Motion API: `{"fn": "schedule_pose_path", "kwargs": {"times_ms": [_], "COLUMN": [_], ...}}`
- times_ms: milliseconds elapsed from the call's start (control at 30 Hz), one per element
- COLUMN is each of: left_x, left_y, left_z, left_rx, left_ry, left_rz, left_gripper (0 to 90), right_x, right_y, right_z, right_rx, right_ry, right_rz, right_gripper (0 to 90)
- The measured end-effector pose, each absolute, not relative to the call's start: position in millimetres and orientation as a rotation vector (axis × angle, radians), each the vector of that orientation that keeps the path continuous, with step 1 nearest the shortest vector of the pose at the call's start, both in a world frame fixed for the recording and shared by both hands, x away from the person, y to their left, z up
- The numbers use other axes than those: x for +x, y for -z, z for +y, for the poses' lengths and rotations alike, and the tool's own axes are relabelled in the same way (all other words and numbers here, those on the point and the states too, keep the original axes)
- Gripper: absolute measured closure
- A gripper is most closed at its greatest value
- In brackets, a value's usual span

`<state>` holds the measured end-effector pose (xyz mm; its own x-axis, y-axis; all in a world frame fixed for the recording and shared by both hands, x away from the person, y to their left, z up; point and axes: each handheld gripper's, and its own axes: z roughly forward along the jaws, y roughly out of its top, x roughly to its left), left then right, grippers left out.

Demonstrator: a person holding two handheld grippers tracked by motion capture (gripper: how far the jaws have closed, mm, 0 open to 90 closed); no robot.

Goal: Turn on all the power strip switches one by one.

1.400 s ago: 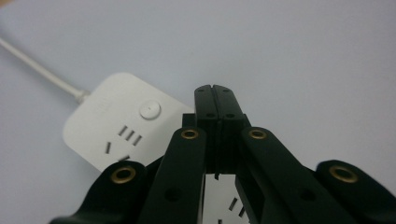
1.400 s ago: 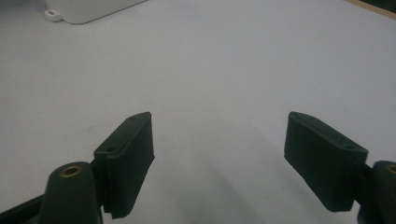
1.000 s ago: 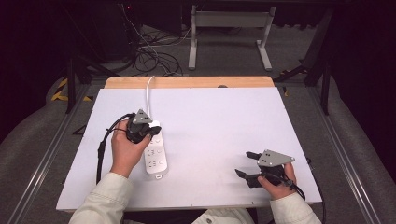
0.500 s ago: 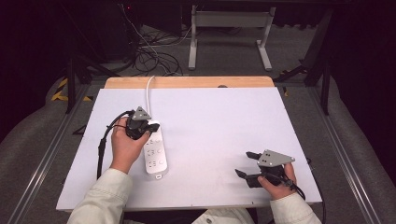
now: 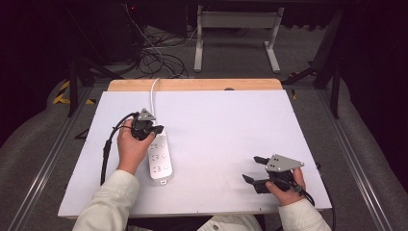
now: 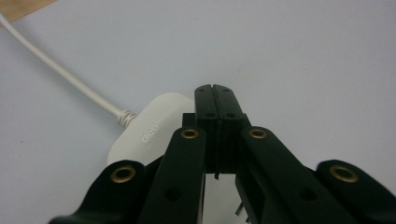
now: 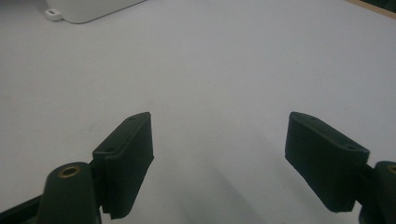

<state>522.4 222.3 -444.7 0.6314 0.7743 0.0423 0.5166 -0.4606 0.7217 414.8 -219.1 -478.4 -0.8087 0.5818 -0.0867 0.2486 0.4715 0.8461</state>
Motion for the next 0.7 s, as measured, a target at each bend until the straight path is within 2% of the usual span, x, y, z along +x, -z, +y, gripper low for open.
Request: {"fn": "schedule_pose_path", "kwargs": {"times_ms": [700], "left_x": [526.2], "left_y": [454.3], "left_z": [219.9], "left_rx": [2.207], "left_ry": [-0.469], "left_rz": [1.011], "left_gripper": [89.9], "right_x": [414.6], "right_y": [478.5], "right_z": [-219.2], "right_rx": [0.696], "right_ry": [-1.269], "right_rz": [2.361], "right_gripper": [23.5]}}
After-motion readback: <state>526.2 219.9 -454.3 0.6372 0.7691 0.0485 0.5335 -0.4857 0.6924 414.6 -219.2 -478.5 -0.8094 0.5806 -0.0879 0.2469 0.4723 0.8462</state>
